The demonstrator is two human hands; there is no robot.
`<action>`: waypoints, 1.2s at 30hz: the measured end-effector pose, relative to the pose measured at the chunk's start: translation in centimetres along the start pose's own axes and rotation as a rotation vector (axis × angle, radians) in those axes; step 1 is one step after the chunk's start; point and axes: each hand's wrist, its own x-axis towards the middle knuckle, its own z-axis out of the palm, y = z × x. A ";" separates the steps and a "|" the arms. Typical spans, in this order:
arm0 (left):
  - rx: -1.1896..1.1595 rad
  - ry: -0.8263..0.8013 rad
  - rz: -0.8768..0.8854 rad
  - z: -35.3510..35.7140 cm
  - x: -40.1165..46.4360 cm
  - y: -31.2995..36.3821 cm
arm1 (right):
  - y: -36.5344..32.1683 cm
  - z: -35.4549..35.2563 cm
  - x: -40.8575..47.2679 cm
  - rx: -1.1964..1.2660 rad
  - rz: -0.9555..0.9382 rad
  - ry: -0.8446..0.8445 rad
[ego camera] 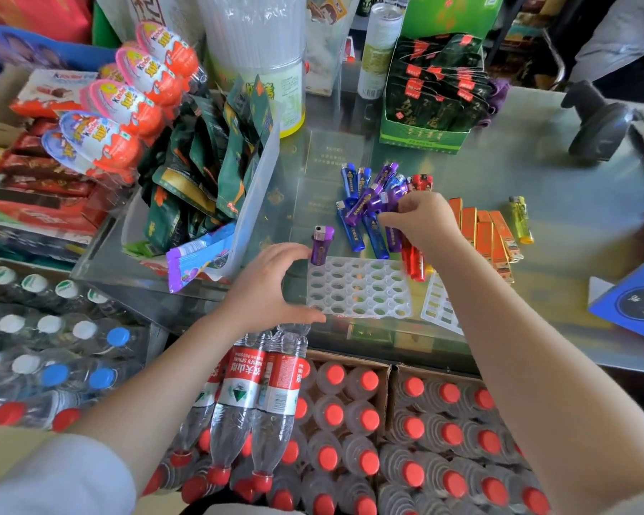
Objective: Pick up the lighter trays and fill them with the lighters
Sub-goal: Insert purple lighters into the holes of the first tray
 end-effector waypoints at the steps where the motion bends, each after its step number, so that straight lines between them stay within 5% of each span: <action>1: -0.040 0.011 -0.020 -0.1 -0.1 0.1 | -0.1 -0.1 -0.9 0.138 -0.027 0.013; 5: -0.092 0.027 -0.034 -0.2 -0.2 0.3 | -0.1 0.6 -4.8 0.540 -0.138 -0.037; 10: -0.001 0.028 0.019 0.1 0.1 0.1 | -0.1 3.2 -6.6 0.588 -0.256 -0.173; 19: 0.125 0.034 0.059 0.5 0.5 -0.4 | -0.9 4.8 -6.2 0.100 -0.476 -0.014; 30: 0.102 -0.003 0.010 0.3 0.5 -0.4 | -1.5 4.2 -5.4 -0.257 -0.532 -0.092; 32: 0.091 0.010 0.020 0.3 0.4 -0.2 | -1.0 2.7 -4.1 -0.258 -0.510 -0.123; 36: -0.064 0.034 -0.030 0.0 0.2 -0.1 | -0.5 1.6 -0.3 -0.213 -0.260 0.101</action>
